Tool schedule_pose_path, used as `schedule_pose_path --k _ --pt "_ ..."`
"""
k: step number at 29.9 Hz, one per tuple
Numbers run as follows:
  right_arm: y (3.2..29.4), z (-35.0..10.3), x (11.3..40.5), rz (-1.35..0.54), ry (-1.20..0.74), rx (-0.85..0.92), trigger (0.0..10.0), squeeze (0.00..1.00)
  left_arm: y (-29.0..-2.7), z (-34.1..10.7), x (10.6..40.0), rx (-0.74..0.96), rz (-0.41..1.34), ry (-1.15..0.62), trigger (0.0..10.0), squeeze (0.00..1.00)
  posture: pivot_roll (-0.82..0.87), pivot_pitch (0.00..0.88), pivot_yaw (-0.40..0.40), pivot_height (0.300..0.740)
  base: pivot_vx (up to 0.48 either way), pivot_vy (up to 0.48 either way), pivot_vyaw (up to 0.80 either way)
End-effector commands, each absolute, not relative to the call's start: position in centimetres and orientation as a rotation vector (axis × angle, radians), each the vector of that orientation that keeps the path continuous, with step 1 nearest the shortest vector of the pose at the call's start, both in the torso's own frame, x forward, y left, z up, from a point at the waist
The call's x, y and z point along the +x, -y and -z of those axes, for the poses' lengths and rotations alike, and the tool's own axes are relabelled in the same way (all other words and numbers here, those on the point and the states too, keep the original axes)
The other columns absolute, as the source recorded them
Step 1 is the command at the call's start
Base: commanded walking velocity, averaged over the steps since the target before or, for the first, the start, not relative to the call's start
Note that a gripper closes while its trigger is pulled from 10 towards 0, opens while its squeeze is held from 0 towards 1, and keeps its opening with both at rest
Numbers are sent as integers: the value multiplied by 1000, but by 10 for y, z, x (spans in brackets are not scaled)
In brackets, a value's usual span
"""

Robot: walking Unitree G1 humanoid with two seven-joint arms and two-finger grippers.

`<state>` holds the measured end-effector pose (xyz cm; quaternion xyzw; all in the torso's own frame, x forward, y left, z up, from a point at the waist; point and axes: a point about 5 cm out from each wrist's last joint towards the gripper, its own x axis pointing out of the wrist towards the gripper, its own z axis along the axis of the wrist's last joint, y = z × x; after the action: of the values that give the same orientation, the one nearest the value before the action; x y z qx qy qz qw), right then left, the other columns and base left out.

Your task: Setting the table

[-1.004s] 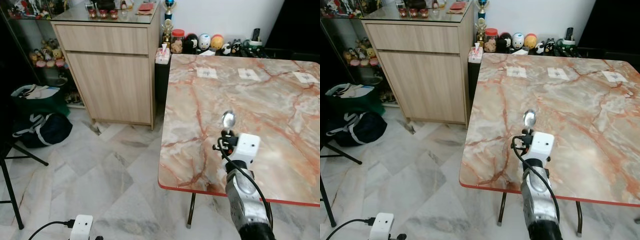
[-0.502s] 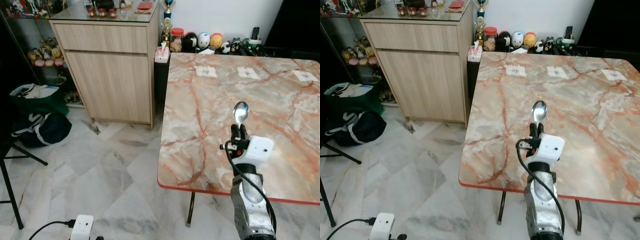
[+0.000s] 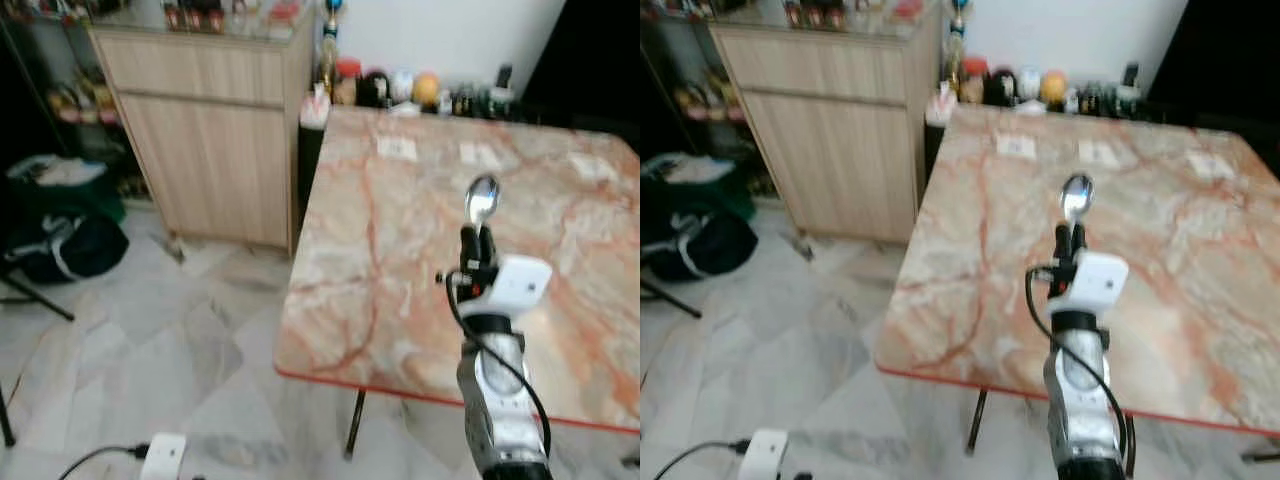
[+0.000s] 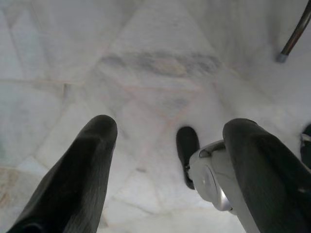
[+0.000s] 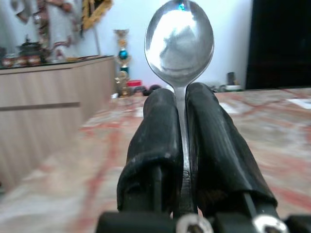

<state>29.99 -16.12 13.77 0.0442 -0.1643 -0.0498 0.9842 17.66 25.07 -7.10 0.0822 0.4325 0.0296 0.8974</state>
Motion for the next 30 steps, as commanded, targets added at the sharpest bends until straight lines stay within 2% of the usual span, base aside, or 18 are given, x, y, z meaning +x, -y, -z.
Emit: schedule_pose_path --k 1,7,12,30 --pt "173 -139 298 146 341 81 10000 0 -241 75 175 156 -35 -907 10000 0 104 16 -41 740 0 -480 0" --pt "173 -139 299 152 326 90 10000 0 -242 75 175 155 -36 -906 10000 0 103 16 -41 740 0 -480 0" --pt "173 -141 298 154 339 100 10000 0 -242 74 175 155 -35 -904 10000 0 100 17 -40 740 0 -480 -744" --pt "172 -150 297 152 389 82 10000 0 -234 75 179 154 -25 -894 10000 0 98 12 -42 740 0 -480 0"
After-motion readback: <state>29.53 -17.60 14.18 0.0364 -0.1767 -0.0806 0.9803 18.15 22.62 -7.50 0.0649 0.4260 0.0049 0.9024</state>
